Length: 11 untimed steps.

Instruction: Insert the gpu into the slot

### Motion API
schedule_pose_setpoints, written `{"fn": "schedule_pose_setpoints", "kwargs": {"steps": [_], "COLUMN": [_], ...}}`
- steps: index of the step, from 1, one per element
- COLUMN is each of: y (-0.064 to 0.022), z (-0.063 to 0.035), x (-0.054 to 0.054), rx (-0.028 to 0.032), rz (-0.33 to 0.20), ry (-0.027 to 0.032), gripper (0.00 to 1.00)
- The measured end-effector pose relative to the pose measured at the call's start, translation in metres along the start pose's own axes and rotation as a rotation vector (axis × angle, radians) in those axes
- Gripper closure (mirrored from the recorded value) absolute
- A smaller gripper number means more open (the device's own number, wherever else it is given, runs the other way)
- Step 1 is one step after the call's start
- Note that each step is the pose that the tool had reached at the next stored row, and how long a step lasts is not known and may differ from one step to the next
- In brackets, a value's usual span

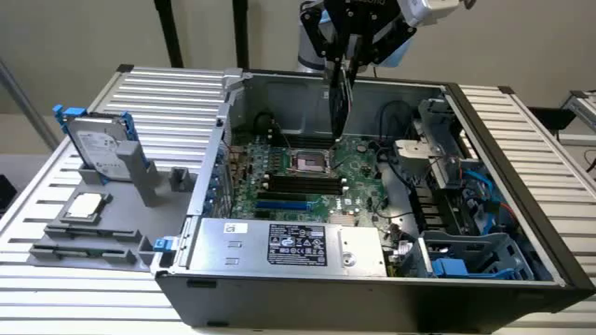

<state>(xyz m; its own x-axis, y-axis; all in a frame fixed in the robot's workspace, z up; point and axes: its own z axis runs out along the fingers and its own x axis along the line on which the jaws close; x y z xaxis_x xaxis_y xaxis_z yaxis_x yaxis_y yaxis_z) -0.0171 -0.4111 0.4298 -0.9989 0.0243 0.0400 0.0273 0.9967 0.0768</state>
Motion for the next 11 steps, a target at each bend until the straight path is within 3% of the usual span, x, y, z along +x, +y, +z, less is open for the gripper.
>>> {"fn": "schedule_pose_setpoints", "kwargs": {"steps": [11], "y": [0.0], "z": [-0.0006], "x": [0.0], "rx": [0.0], "rz": [0.0], "ry": [0.0], "gripper": [0.74]}}
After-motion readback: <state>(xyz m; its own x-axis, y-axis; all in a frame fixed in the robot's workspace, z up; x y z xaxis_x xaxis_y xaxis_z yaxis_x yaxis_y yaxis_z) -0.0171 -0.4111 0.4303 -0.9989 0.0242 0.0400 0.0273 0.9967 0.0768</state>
